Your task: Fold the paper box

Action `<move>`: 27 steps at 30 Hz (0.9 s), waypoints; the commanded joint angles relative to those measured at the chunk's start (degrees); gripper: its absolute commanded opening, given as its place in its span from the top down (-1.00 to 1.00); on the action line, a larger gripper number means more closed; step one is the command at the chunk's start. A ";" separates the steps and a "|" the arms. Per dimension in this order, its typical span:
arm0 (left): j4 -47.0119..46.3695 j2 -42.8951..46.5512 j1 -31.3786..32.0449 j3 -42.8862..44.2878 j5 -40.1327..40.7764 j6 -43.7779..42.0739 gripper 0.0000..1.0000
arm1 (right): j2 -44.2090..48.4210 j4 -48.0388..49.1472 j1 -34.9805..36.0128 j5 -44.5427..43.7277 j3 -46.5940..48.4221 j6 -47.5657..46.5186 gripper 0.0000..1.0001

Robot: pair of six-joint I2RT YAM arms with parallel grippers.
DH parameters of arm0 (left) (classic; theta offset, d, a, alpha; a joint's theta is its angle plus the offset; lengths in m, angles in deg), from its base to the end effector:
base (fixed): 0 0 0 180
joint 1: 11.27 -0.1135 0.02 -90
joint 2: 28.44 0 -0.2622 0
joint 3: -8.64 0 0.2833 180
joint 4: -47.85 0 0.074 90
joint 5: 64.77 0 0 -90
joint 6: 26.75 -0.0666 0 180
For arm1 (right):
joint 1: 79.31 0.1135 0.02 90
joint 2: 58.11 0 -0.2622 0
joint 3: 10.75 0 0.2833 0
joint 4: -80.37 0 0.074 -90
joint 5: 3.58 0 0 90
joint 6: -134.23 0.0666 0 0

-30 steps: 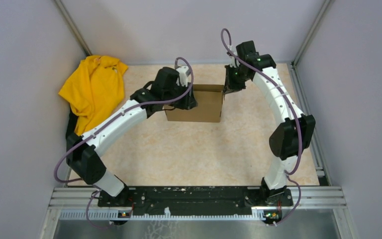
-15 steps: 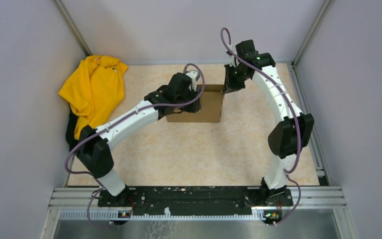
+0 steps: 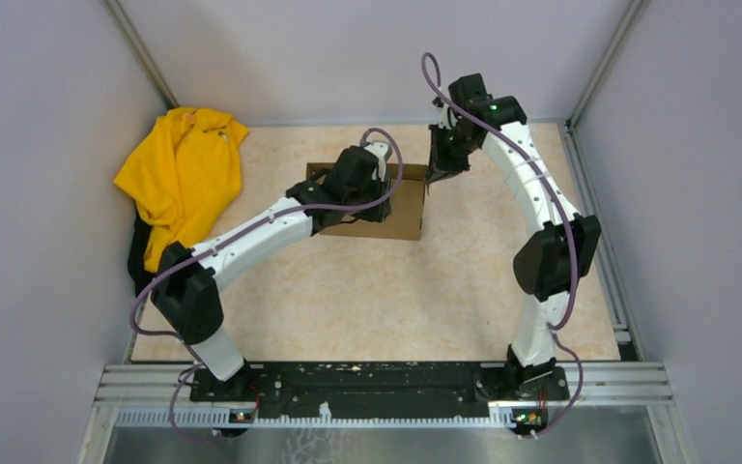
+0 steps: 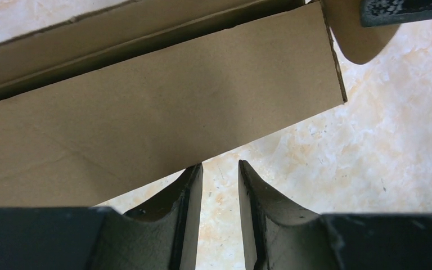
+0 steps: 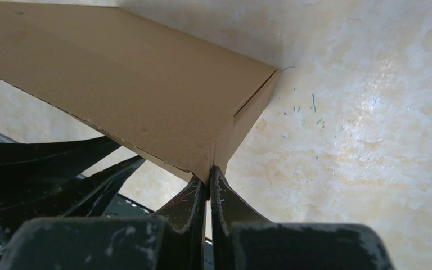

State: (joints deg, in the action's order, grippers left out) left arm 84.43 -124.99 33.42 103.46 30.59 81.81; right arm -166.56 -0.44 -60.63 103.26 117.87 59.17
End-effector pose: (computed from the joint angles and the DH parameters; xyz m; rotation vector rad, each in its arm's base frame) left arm 0.3194 -0.3072 0.2785 0.4654 2.2344 -0.4886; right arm 0.4073 0.1581 0.3399 -0.1911 2.6716 0.5820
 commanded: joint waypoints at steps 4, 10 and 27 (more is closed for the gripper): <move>-2.37 -1.39 0.49 -1.50 0.69 -0.54 0.28 | -1.57 -3.21 0.96 1.12 6.03 1.45 1.00; -2.32 0.27 0.47 -1.02 -0.28 -0.76 0.26 | -3.98 -6.31 1.21 -4.16 9.04 -0.44 1.00; 4.34 9.45 0.17 1.59 2.93 -3.52 0.16 | -7.22 -7.52 1.19 -10.30 15.21 -5.28 1.00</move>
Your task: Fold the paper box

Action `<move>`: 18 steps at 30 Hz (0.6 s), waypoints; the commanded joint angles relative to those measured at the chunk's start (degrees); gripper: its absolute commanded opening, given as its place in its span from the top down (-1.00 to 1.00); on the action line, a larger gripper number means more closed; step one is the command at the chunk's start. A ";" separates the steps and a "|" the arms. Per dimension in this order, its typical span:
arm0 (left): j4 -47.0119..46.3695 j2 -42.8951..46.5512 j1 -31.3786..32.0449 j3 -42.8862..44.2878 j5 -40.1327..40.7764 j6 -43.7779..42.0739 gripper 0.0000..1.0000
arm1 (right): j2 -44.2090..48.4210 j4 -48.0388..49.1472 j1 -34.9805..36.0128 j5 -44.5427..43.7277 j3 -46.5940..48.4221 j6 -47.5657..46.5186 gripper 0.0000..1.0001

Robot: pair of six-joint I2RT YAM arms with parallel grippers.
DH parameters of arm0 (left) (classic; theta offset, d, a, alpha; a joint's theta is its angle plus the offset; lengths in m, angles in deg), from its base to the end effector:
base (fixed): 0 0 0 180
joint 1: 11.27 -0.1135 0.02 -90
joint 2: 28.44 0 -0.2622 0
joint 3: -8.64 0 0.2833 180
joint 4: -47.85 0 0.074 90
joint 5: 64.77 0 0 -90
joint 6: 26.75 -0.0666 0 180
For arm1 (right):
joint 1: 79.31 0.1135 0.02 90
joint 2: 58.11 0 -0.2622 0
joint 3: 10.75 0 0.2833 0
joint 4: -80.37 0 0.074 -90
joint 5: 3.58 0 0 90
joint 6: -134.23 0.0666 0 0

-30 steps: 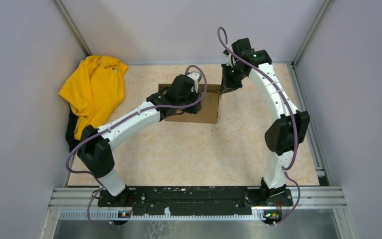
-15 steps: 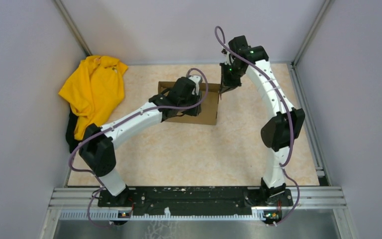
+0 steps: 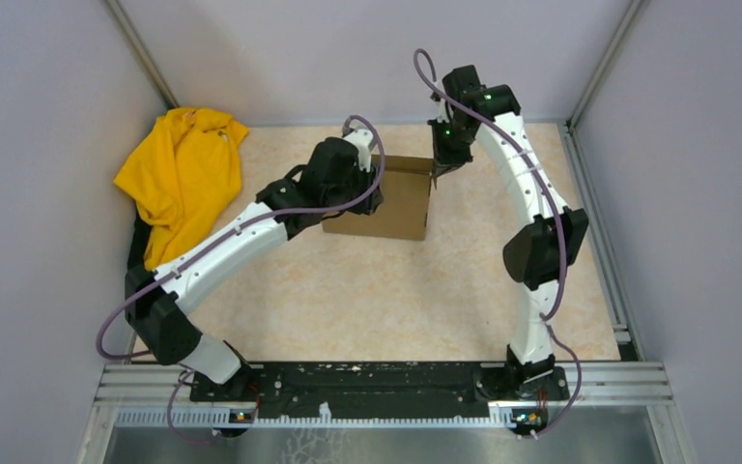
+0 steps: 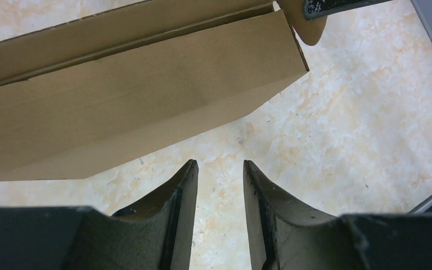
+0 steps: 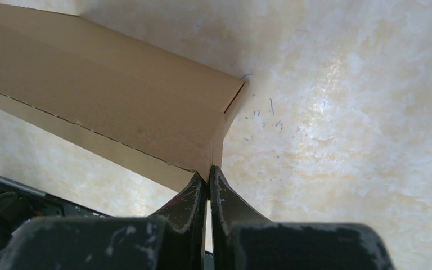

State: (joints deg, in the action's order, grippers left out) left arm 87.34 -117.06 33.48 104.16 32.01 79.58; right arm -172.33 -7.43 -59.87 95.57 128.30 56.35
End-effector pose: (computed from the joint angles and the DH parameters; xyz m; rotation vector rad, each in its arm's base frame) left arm 0.2988 -0.2852 0.3342 0.4656 2.1261 -0.4943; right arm 0.4191 0.1592 0.3471 -0.2246 2.6960 0.3851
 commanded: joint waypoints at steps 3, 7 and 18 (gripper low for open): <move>0.51 1.48 -0.18 -0.24 1.73 -1.47 0.15 | -2.59 -0.71 0.42 -3.29 7.06 -3.77 1.00; -0.96 -0.26 -0.37 -1.56 1.72 -1.72 0.16 | -3.16 0.63 0.34 -3.50 6.96 -4.48 1.00; -3.89 -2.58 -2.50 -1.31 5.42 -4.73 0.16 | -4.89 5.05 1.19 -8.11 7.94 -6.85 1.00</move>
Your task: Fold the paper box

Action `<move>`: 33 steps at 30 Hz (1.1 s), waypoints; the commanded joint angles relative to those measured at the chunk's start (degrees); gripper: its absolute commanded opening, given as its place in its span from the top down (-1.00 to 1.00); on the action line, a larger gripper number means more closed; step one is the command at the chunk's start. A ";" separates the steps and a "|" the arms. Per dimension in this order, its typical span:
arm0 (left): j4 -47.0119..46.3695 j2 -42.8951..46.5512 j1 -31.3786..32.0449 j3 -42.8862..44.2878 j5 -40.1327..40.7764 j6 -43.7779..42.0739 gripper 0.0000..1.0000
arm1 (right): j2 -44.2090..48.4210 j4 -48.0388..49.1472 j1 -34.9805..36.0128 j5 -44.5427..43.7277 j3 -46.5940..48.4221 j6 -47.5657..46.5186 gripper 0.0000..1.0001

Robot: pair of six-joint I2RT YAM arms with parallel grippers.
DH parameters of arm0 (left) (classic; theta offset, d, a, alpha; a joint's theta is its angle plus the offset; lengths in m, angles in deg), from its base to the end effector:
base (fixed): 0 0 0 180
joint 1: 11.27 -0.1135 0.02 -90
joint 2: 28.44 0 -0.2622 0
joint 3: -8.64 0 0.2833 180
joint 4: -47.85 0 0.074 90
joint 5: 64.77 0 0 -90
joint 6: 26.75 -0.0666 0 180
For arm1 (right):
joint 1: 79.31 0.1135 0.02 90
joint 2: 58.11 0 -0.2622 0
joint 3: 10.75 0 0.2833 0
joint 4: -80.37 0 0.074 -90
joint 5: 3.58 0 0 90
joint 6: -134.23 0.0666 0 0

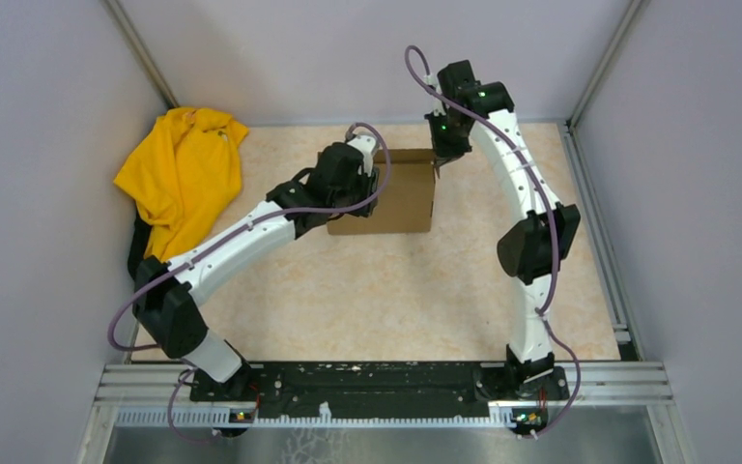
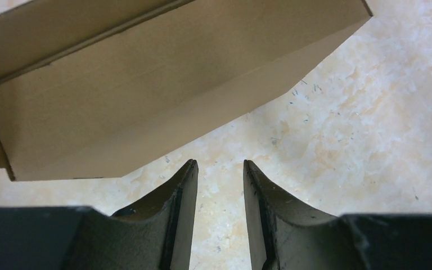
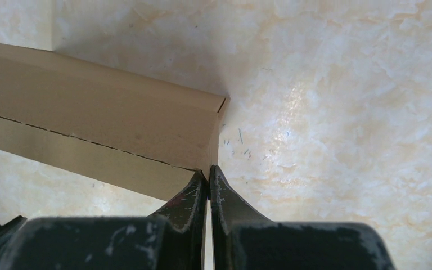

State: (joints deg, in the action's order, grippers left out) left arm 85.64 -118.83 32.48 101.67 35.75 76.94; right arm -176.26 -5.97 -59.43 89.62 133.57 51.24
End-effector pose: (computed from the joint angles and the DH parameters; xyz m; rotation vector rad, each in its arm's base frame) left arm 0.3110 -0.2808 0.3084 0.4677 2.1461 -0.3699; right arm 0.4387 0.1626 0.3478 -0.3152 2.6194 0.2351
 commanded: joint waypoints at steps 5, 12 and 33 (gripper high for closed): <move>-2.54 -1.66 -2.79 3.26 1.83 -3.12 0.15 | -1.68 4.34 0.84 -2.41 3.61 -3.41 1.00; -3.15 -2.22 -3.03 6.65 1.65 -3.96 0.12 | -1.81 6.62 1.30 -2.32 3.46 -5.25 1.00; -3.65 -5.26 -3.05 4.69 3.97 -5.52 0.09 | 2.16 11.67 2.62 -1.20 -3.81 -8.98 1.00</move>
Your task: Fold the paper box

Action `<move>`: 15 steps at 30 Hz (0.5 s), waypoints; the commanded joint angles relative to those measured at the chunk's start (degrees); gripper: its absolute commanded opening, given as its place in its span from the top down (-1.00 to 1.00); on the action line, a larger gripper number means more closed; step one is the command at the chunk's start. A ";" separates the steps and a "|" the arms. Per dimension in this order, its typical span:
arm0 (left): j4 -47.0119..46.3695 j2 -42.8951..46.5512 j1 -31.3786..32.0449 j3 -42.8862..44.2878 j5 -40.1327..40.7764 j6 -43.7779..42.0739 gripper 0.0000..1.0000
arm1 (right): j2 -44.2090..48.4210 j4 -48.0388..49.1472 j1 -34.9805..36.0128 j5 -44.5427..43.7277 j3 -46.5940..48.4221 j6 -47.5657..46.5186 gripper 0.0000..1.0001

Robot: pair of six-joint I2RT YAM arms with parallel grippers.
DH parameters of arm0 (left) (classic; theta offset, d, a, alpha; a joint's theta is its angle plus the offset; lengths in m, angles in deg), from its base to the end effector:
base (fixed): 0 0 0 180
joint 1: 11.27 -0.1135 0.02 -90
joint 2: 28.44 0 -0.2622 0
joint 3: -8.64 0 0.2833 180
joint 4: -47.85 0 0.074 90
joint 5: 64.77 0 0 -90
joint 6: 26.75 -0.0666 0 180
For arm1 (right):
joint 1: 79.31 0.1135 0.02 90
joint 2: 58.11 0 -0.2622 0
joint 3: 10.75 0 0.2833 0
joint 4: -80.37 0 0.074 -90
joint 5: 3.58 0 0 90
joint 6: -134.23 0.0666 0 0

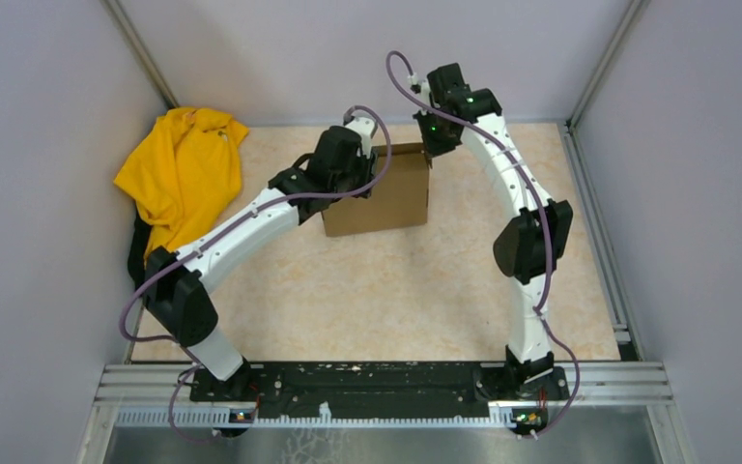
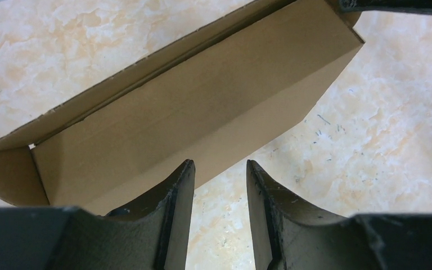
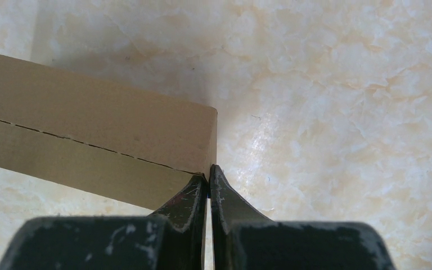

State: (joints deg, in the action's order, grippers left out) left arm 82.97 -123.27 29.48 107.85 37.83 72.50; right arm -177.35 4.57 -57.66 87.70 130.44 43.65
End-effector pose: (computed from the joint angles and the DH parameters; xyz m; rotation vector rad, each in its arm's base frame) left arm 0.3459 -0.2788 0.3254 0.4437 2.0595 -0.2950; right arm 0.4584 0.1836 0.3347 -0.4947 2.4704 0.1780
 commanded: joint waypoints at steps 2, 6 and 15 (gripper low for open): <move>-1.19 -1.15 -0.06 -2.10 3.45 -1.36 0.09 | 3.87 1.23 0.85 1.02 -0.92 -1.40 1.00; -2.34 -0.26 -0.05 -3.55 4.69 -1.47 0.09 | 5.42 1.88 0.85 1.46 -2.41 -1.40 1.00; -6.86 4.84 -0.06 -6.51 6.16 -2.28 0.09 | 9.26 4.20 1.23 2.07 -7.56 -1.53 1.00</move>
State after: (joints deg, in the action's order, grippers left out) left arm 80.52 -122.61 29.48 102.63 42.61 71.47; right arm -173.18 6.25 -57.66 88.77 124.45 42.69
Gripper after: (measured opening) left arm 0.454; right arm 0.009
